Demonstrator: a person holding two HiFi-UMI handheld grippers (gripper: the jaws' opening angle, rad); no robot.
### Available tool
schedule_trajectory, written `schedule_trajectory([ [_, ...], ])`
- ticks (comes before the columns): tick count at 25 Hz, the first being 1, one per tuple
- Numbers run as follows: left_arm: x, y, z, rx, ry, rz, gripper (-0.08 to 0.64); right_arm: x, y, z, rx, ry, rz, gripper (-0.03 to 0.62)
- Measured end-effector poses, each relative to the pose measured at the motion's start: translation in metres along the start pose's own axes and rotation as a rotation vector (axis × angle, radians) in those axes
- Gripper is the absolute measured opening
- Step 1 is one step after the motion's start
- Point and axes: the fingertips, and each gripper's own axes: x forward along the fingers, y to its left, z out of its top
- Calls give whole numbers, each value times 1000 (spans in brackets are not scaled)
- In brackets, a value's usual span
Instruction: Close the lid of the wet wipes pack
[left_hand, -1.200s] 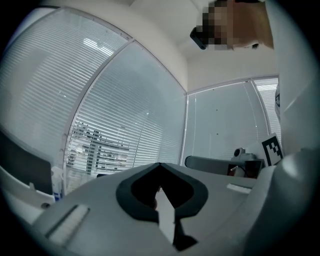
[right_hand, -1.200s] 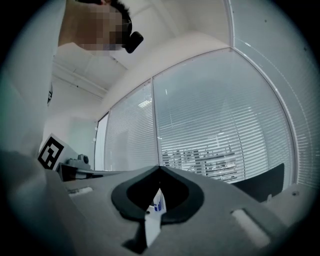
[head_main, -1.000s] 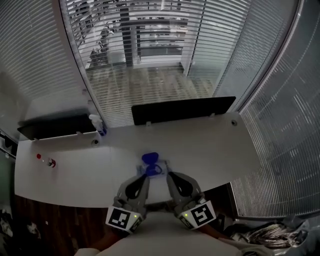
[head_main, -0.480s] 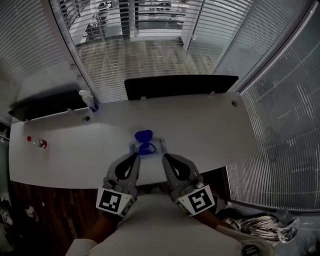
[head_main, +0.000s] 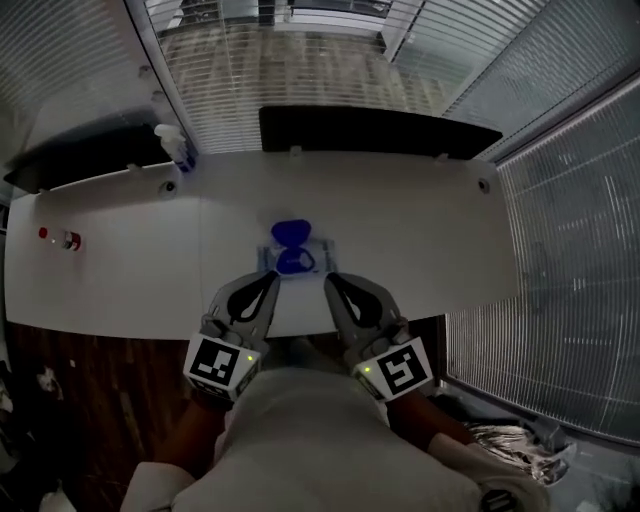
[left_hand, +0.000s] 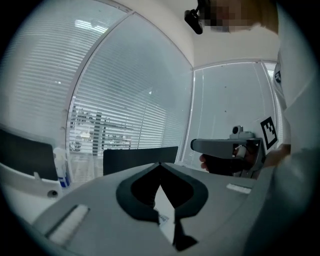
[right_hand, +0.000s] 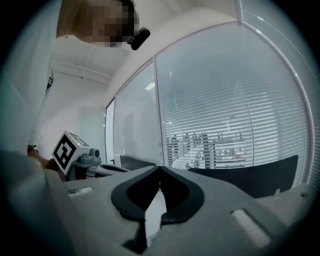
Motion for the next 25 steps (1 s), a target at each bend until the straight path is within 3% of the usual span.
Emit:
schedule_trajectory([
  [10, 17, 31, -46, -47, 64, 22, 3, 42, -10, -34, -47, 91, 70, 5],
  [12, 22, 37, -57, -35, 87, 24, 3, 50, -13, -42, -51, 114, 88, 45],
  [15, 32, 44, -78, -18, 128, 27, 3, 60, -19, -55, -66, 146, 105, 46],
  [21, 47, 64, -119, -101, 203, 68, 3, 83, -35, -103, -184, 244, 127, 46],
  [25, 58, 72, -151, -108, 266, 85, 3, 97, -40, -136, -209, 310, 164, 46],
])
